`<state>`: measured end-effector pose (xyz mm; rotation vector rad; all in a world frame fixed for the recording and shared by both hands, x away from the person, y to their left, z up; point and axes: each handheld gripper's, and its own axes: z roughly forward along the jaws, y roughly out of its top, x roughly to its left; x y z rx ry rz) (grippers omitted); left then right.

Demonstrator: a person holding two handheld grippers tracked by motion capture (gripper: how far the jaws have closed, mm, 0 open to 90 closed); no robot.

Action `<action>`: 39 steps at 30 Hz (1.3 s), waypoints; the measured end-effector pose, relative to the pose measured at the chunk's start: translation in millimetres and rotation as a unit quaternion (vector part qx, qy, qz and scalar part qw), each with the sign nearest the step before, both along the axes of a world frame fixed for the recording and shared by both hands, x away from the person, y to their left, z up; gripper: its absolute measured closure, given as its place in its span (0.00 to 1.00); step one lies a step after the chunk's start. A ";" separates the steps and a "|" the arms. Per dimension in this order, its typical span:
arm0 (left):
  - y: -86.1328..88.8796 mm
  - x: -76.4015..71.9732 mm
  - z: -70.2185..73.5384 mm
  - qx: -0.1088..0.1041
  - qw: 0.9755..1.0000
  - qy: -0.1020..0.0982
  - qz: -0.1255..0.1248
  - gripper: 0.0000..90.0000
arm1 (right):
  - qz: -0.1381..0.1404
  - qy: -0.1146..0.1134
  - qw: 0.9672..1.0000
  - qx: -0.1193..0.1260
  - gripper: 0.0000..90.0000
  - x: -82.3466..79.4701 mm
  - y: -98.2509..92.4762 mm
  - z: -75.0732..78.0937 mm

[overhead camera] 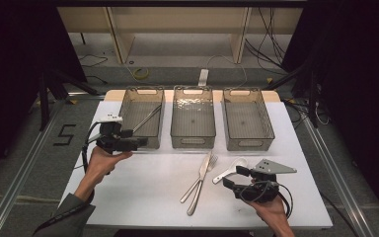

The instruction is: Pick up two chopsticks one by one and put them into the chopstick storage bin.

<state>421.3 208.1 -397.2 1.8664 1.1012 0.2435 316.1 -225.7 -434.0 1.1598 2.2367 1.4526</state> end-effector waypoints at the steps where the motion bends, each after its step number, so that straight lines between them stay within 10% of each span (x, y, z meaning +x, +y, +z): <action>1: -0.7 -3.9 -1.5 -0.009 1.000 -0.002 0.001 0.24 | 0.001 0.000 1.000 -0.001 0.34 1.3 0.5 0.0; 39: -0.8 -76.7 -16.7 -0.021 0.998 -0.047 -0.036 0.20 | 0.009 0.064 0.996 -0.064 0.40 53.3 29.3 -18.5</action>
